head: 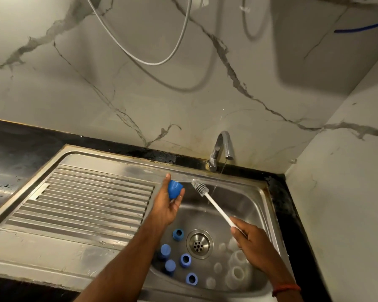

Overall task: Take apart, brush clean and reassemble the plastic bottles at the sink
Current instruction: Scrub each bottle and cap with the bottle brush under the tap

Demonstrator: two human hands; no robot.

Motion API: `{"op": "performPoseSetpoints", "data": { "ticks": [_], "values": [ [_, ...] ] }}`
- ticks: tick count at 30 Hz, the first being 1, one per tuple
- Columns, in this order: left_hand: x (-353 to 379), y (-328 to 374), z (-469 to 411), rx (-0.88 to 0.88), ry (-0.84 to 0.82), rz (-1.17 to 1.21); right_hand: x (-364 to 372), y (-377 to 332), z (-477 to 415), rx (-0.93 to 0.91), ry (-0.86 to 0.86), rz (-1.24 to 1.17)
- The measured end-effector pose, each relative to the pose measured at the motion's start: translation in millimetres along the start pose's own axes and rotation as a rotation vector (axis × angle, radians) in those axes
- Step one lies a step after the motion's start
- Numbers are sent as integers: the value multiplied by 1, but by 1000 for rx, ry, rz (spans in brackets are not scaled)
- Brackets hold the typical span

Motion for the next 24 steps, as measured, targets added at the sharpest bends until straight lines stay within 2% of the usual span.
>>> {"op": "performPoseSetpoints", "data": {
  "ticks": [5, 9, 16, 22, 24],
  "values": [
    [13, -13, 4, 0, -111, 52, 9, -13, 1, 5, -58, -6],
    [24, -26, 3, -1, -215, 41, 19, -30, -10, 1, 77, -26],
    [18, -12, -8, 167, -30, -88, 31, -28, 0, -57, -14, 77],
    [25, -34, 13, 169, -162, -178, 27, -34, -11, -53, 77, 111],
    [33, -28, 9, 181, -118, -177, 28, -38, -14, -74, 73, 100]
  ]
}}
Point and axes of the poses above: each hand's wrist, its own z-axis away from the middle knuckle, its own x-axis out of the palm, y = z × x, the point moved 1 cm from there along -z, towards the middle knuckle, and after that the axes turned 5 degrees about x, right-handed, at the moved point
